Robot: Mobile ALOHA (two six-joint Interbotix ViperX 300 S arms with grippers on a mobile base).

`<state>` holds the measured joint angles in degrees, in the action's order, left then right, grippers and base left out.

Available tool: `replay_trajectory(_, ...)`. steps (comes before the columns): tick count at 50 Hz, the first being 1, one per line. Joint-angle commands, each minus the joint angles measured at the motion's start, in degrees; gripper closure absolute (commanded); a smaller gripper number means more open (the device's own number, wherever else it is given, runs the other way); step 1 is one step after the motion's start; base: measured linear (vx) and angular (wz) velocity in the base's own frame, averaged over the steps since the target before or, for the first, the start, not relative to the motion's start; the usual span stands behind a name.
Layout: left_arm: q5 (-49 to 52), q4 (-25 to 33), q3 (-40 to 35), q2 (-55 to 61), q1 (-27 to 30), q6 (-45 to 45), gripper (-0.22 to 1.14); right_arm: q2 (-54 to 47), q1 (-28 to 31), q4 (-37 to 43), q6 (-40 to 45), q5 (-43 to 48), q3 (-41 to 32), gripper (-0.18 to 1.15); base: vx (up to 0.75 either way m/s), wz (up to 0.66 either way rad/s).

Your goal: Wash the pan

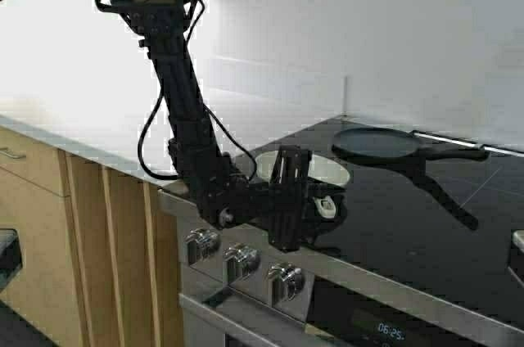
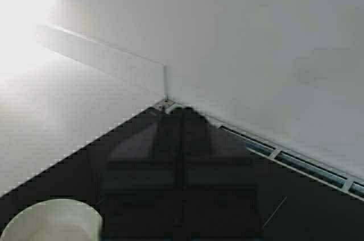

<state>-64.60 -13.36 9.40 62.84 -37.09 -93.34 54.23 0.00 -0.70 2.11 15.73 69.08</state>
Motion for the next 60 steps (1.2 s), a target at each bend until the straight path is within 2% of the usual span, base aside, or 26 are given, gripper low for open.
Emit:
replay_trajectory(1, -1.7, 0.2, 0.3, -3.2, 0.3, 0.2, 0.90, -0.4, 0.1, -0.1, 0.0, 0.2, -0.8, 0.91, 0.00, 0.00)
replay_trajectory(9, -3.6, 0.3, 3.4, -6.8, 0.2, 0.4, 0.89, -0.3, 0.0, -0.1, 0.1, 0.2, -0.8, 0.91, 0.00, 0.00)
replay_trajectory(18, -6.0, 0.5, 11.6, -13.9, 0.3, 1.8, 0.89, -0.7, 0.1, -0.1, 0.2, 0.3, -0.9, 0.91, 0.01, 0.08)
replay_trajectory(30, -6.3, 0.5, 18.6, -20.5, 0.3, 4.7, 0.89, -2.0, 0.1, -0.1, 0.3, 0.3, -1.7, 0.91, 0.03, 0.18)
replay_trajectory(60, -8.0, 0.7, 29.5, -28.2, 0.3, 7.9, 0.89, -1.6, 0.0, -0.1, 2.1, 0.3, -1.3, 0.91, 0.07, 0.40)
